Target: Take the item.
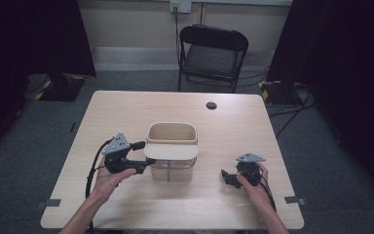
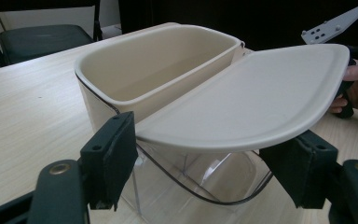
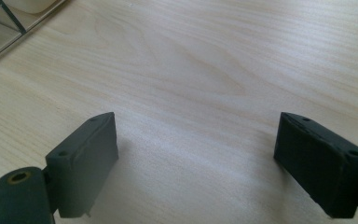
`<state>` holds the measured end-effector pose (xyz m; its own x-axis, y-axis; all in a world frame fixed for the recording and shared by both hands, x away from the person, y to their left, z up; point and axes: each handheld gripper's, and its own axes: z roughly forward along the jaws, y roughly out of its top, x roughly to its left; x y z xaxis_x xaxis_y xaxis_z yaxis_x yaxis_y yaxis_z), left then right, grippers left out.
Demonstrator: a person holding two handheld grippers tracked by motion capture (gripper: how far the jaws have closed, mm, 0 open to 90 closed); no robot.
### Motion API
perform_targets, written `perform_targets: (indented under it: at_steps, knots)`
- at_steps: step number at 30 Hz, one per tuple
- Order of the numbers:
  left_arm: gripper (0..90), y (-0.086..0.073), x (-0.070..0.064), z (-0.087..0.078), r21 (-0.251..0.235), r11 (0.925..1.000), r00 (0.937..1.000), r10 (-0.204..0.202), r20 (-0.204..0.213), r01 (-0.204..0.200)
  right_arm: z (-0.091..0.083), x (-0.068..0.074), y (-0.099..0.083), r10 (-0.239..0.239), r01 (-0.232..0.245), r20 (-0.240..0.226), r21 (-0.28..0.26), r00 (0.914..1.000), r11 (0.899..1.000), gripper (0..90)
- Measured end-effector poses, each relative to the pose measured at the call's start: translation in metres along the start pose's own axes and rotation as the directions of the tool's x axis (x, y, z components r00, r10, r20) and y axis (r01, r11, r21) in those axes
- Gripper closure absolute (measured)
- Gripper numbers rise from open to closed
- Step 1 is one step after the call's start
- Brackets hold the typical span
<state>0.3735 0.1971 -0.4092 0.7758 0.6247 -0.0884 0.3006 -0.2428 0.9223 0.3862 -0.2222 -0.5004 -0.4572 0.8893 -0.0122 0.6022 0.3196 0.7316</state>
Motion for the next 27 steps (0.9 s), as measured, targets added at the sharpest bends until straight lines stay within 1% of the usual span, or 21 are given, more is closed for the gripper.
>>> perform_targets:
  at_steps: [3,4,5,7,12,18,22,27]
  knots:
    - [27.4,0.0005,0.0006,-0.0001,0.001,1.0000,1.0000,0.000,0.002,0.000,0.0000,0.0001,0.0000,0.001,-0.001,0.000,0.001,1.0000,1.000,12.8]
    - [27.5,0.0008,0.0010,-0.0007,0.008,1.0000,1.0000,0.004,-0.001,-0.004,0.0000,0.0000,0.0000,0.001,-0.001,0.000,0.001,1.0000,1.000,12.8]
    - [27.5,0.0003,0.0013,0.0001,-0.006,1.0000,1.0000,0.003,0.007,-0.003,0.0000,0.0000,0.0000,0.000,0.000,0.000,0.000,1.0000,1.000,12.8]
    - [27.5,0.0004,0.0018,-0.0002,-0.004,1.0000,0.9999,0.007,0.010,-0.007,0.0000,0.0001,0.0000,0.001,-0.001,0.000,0.001,1.0000,1.000,12.7]
    - [26.7,0.0018,0.0023,0.0000,-0.010,1.0000,0.9999,0.002,0.017,-0.002,-0.0001,0.0001,0.0000,0.001,-0.001,0.001,0.001,1.0000,1.000,12.7]
    - [26.0,0.0021,0.0036,0.0010,-0.009,0.9998,0.9995,-0.017,0.026,0.017,0.0000,0.0001,0.0000,0.001,-0.001,0.000,0.001,1.0000,1.000,12.8]
    - [26.0,0.0040,0.0041,0.0008,-0.004,1.0000,0.9996,-0.008,0.026,0.008,0.0000,0.0001,0.0000,0.001,-0.001,0.000,0.001,1.0000,1.000,12.7]
    - [25.5,0.0080,0.0038,0.0003,-0.014,0.9999,0.9997,-0.004,0.025,0.005,-0.0001,0.0001,0.0000,0.001,-0.001,0.000,0.001,1.0000,1.000,12.7]
